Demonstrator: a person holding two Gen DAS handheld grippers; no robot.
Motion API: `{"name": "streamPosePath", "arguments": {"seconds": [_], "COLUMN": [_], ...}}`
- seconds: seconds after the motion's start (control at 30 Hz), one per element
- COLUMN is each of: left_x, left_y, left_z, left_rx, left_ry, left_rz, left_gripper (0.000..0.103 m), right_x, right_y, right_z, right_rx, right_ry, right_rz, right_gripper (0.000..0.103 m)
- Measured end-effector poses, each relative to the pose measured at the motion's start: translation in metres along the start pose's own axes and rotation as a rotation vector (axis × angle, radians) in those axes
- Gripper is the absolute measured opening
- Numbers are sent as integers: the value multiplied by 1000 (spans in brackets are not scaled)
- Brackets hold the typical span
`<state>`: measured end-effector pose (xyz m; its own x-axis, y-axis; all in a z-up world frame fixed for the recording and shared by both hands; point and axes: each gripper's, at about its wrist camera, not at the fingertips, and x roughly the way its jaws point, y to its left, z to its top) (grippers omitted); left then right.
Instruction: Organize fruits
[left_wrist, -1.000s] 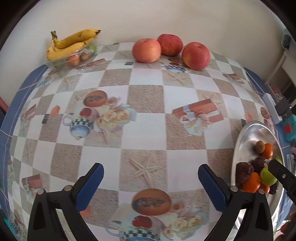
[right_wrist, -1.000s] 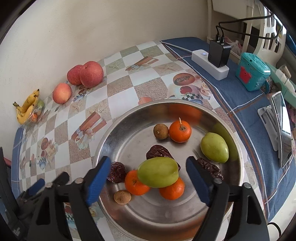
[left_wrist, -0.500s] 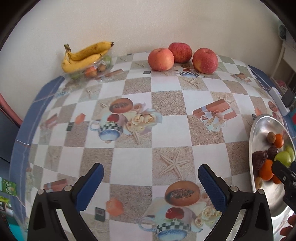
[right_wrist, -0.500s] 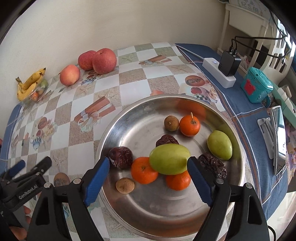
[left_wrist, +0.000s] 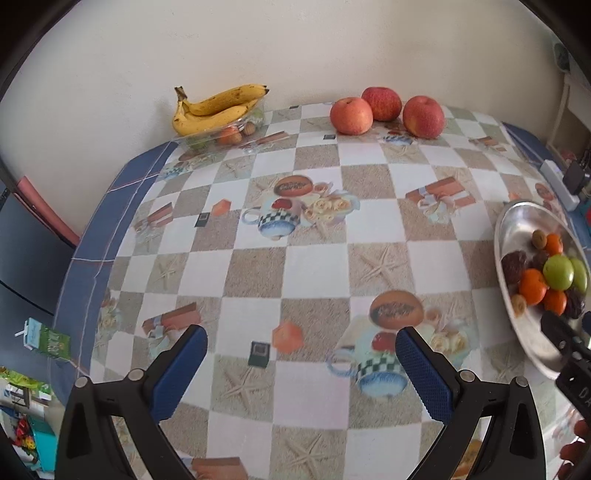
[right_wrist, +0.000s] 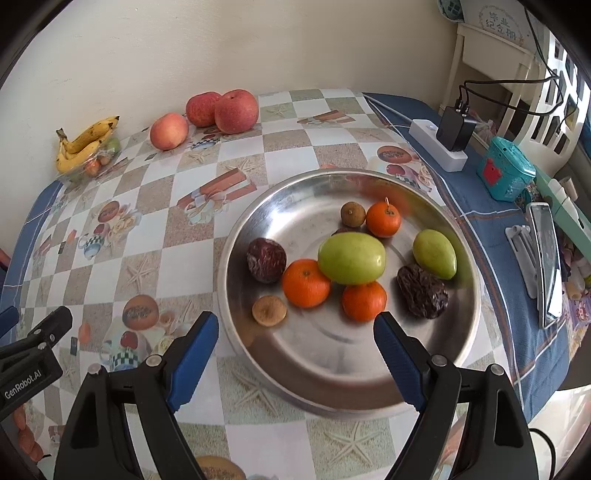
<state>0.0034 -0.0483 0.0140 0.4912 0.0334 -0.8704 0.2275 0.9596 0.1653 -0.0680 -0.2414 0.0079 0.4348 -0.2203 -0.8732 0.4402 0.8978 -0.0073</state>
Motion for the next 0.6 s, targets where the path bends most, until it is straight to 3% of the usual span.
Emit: {"name": "streamPosePath", "arguments": {"seconds": [0.17,0.6], "left_x": [8,13], "left_y": [4,6], "left_z": [-5,-8], "left_rx": [-8,-14], "left_ry": [59,97], "left_rz": [18,6], "left_gripper": [103,103], "right_x": [-8,-10], "right_y": [-1,5], "right_z": [-8,-8], "right_rx": [10,-24], "right_ry": [-3,-6], "right_rz": [16,17], "right_gripper": [87,87]}}
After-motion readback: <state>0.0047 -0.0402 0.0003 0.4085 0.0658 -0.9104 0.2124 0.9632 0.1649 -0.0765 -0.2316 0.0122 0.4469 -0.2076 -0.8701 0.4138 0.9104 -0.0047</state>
